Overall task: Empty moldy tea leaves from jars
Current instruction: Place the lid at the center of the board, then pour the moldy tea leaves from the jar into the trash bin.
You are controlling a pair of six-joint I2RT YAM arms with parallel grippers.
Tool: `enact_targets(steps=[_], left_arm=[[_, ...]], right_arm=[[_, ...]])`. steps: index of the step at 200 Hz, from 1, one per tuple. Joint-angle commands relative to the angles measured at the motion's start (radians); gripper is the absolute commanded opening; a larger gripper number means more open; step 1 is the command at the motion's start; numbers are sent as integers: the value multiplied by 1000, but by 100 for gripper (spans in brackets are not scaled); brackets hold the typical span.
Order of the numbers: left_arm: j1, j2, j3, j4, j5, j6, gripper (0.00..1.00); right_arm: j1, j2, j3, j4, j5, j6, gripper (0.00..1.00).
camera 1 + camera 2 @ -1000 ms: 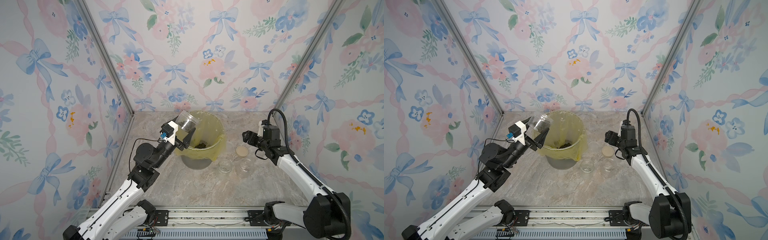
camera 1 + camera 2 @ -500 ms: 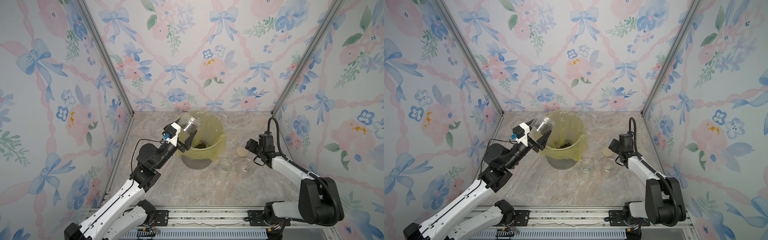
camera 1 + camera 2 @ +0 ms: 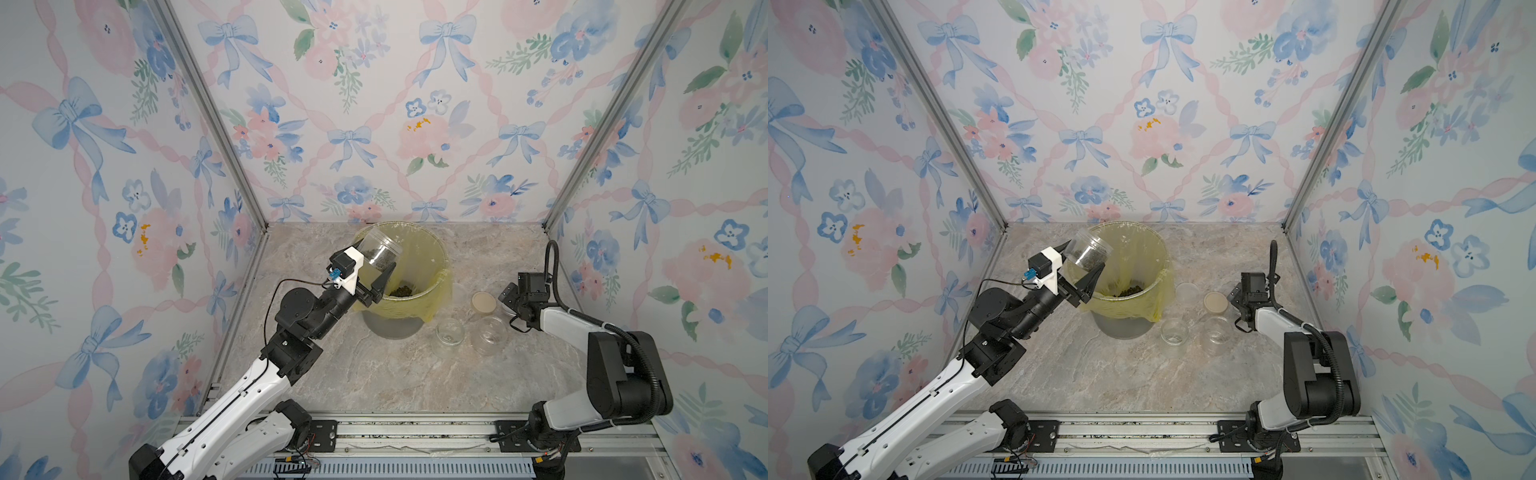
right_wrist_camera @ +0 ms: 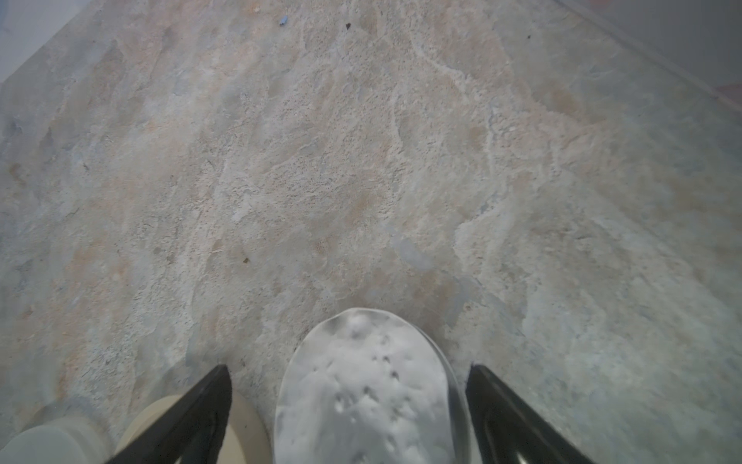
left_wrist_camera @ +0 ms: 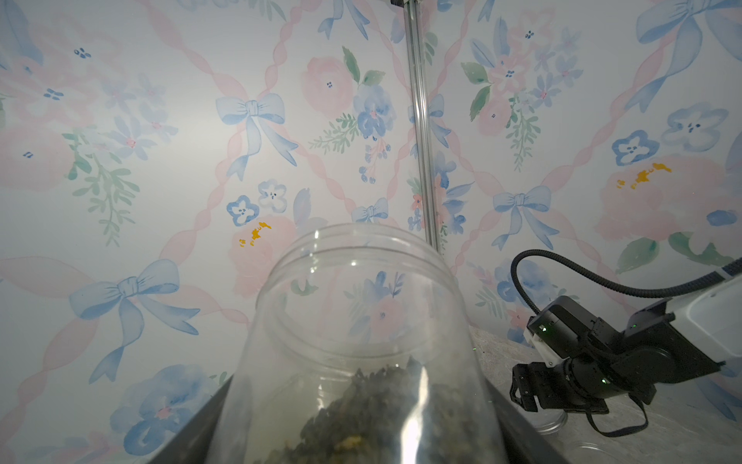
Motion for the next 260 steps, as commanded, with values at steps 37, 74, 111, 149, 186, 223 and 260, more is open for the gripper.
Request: enact_targets(steps=[37,74,111,149,186,223,260], left_arm=[[-7,-12,-11,24,-14,-2,37],[-6,-9,-13,21,-13,4,37],[-6,0,-12,15,-12,7,37],[-6,5,-9,16,-10,-4,37],[-6,16,-5,37,-8,-19,37],[-1,47,39,53,14,-32,37],[6,73,104,53,34,-29,37]], right_arm=[[-8,51,35,-36,45,66,96],[-8,56,40,-30,33,55,97],[-8,10,36,-35,13,34,99],[-9,-113,47,-54,-52,-1,98],[-11,-278,78,-2,-305,-25,97],[-10,-386,132,175,-635,91,97],[44,-402,218,299,-856,200,96]])
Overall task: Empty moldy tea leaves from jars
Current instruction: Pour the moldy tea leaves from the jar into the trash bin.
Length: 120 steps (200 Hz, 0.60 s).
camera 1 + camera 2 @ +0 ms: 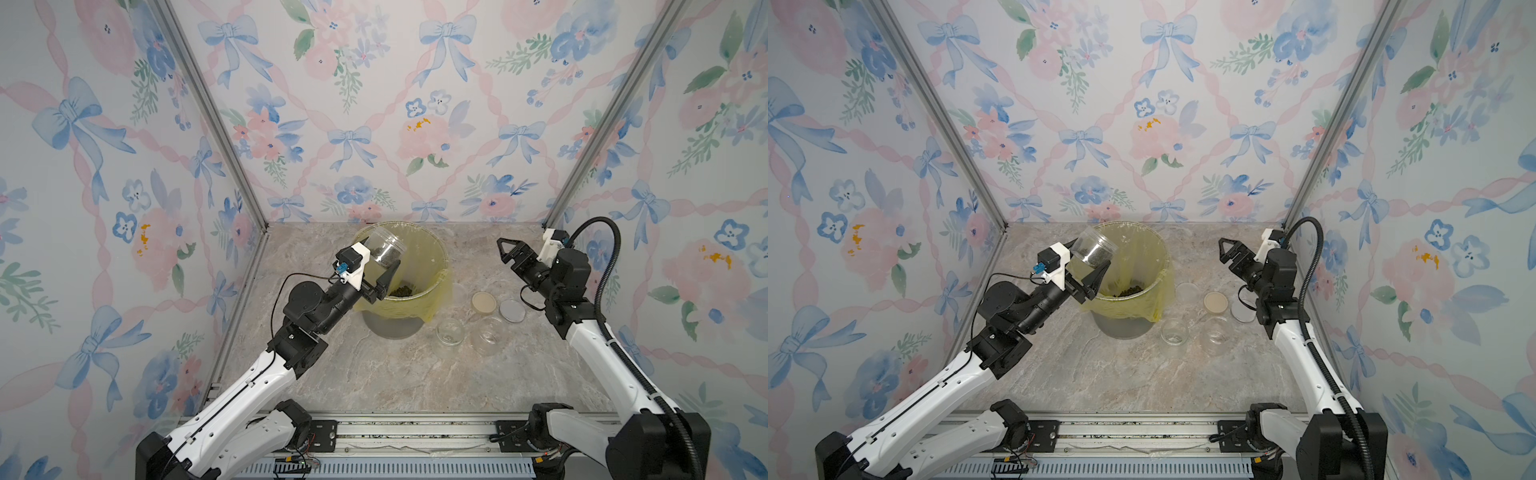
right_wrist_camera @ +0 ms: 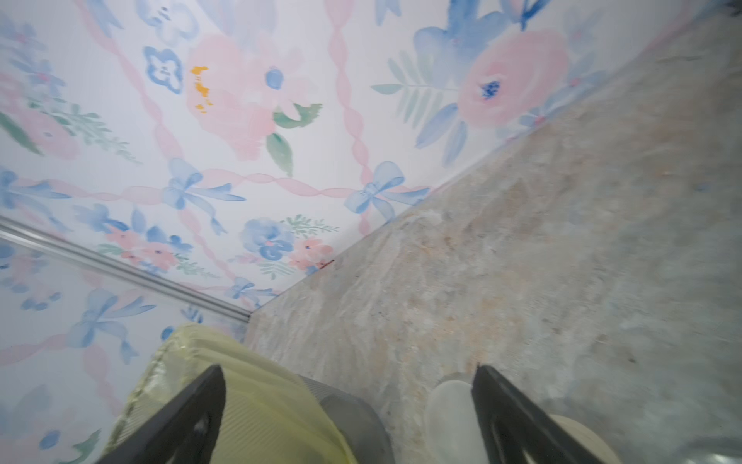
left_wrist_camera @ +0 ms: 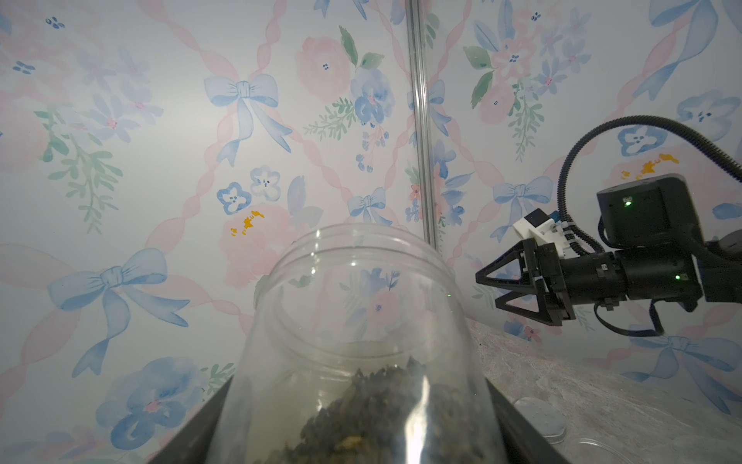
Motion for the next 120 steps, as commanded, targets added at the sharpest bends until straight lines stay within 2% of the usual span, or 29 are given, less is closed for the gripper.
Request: enact_targets(steps=[1,28,71,97,120], left_arm=[[6,5,68,44,25,-17,37],[8,26,99,45,40,-24,37],[9,54,141,63,57,-61,37],[8,71,166,62,79,-71,37],[7,79,176,63,84,-81,37]], right_arm=[[36,-16,64,121,-218,86,97],[119,-27,98,221,-288,167,97],[294,-4,136,447,-313,323,97],[393,16,185,471,-305,299,97],[477,43,253,381,-298,207,96]])
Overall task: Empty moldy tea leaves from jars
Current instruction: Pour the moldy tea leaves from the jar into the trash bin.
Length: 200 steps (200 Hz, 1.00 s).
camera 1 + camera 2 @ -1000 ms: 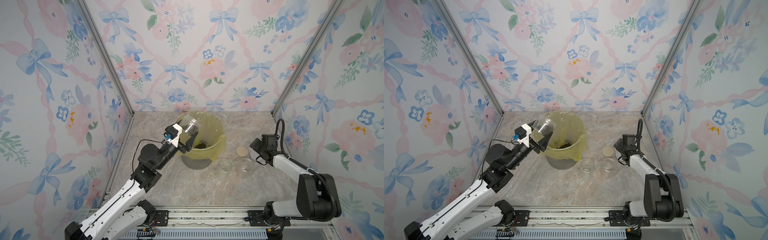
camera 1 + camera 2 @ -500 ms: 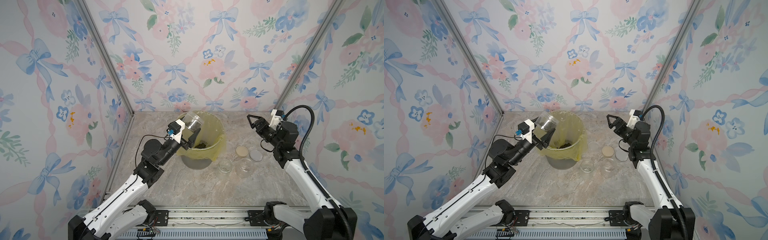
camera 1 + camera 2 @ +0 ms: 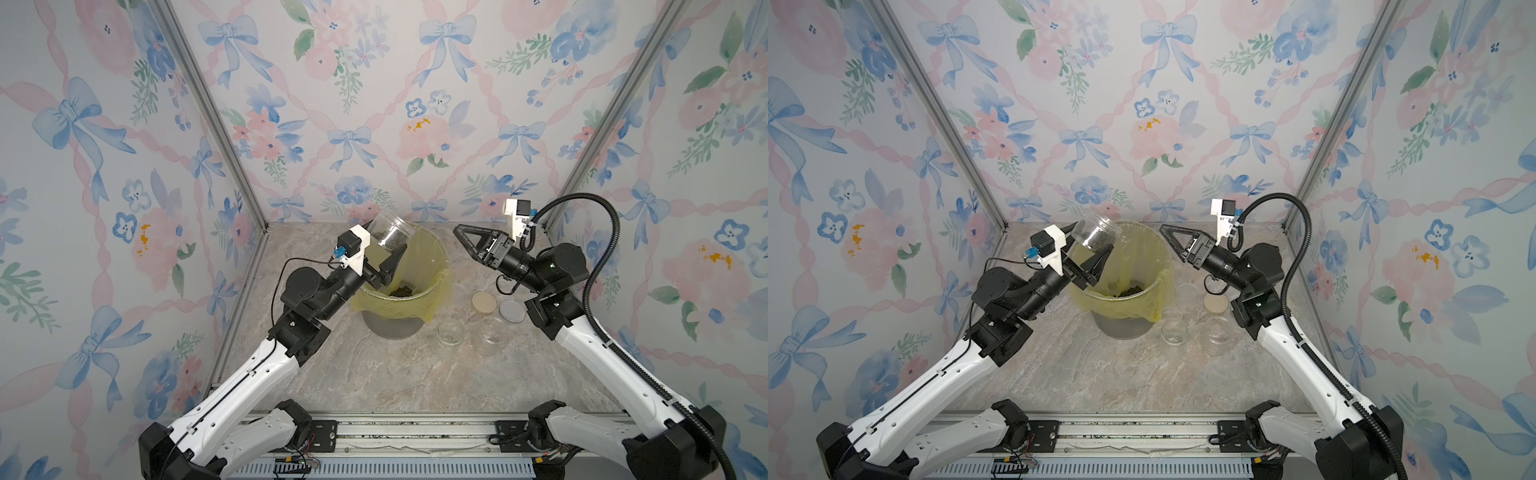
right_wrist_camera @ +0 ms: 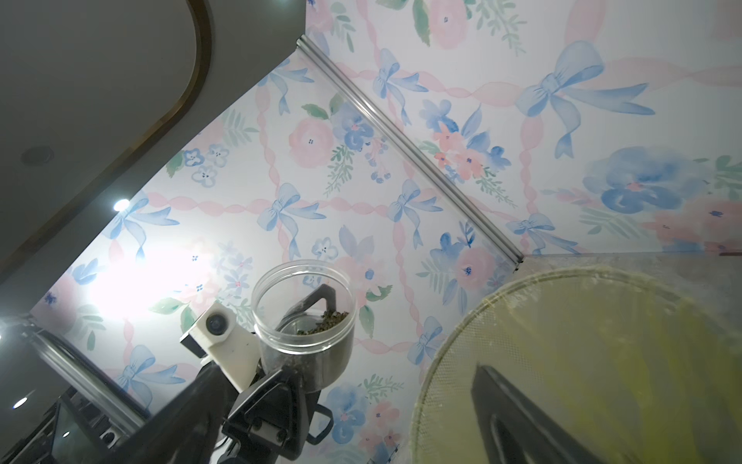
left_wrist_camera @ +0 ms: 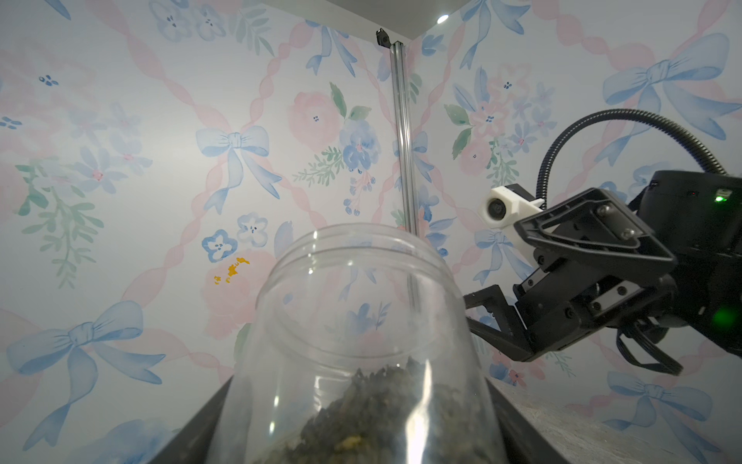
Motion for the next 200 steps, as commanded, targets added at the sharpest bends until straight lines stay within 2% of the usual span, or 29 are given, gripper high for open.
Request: enact_targets(steps=[1,39,91,200], left_arm=[[7,5,38,43,29,-31,37],[4,17,66,41,47,-35,37],[-9,34,96,36,58,-39,37],[-58,61,134,15,67,-29,38]], right_arm=[[71,27,81,-10,-10,-68,97],[162,76,159,-97,8,-165,96],[217,104,197,-150,38,-230,96],[234,215,323,-118,43,-198,97]])
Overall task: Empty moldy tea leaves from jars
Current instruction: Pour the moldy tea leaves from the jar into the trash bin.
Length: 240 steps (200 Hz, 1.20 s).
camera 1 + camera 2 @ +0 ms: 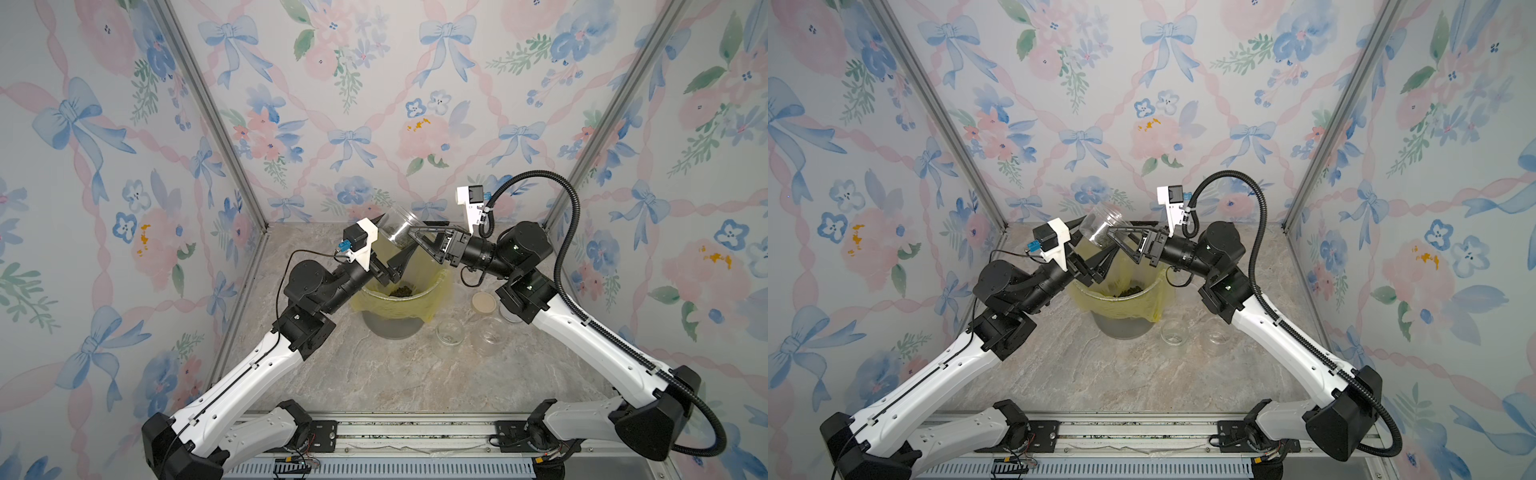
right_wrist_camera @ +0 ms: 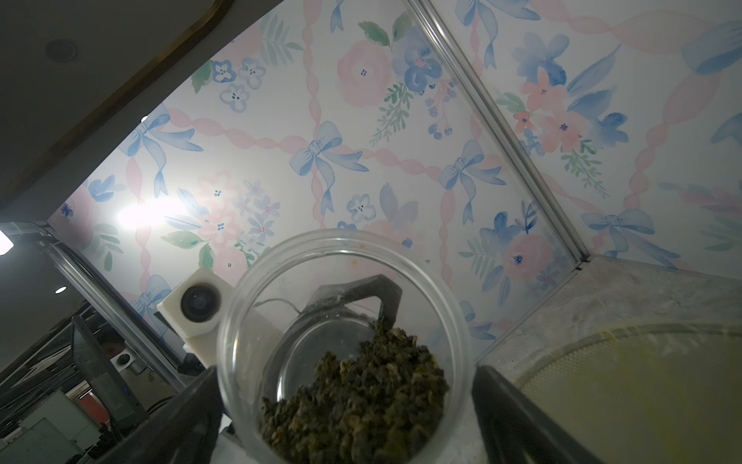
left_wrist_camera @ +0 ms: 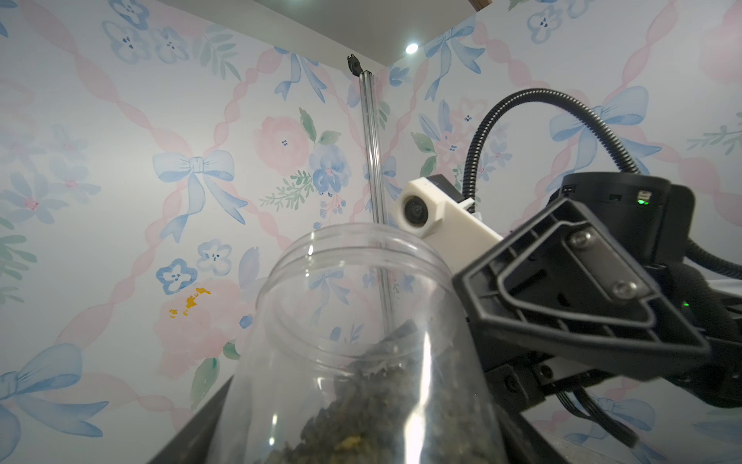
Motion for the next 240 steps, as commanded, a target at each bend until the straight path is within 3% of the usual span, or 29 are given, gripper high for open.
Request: enact_targets(steps=[1,100,182,240], left_arm=[[-11,9,43,11,16,-4,38],[-27,22,38,5,28,1,38],[-28,24,35,0,17,48,49],[-29,26,31,0,10,63,49]], right_arm=[[10,22,51,28,9,2,97],[11,82,113,51,-1,24,100],[7,74,85,76,13,42,88],[7,71,82,81,13,58,79]])
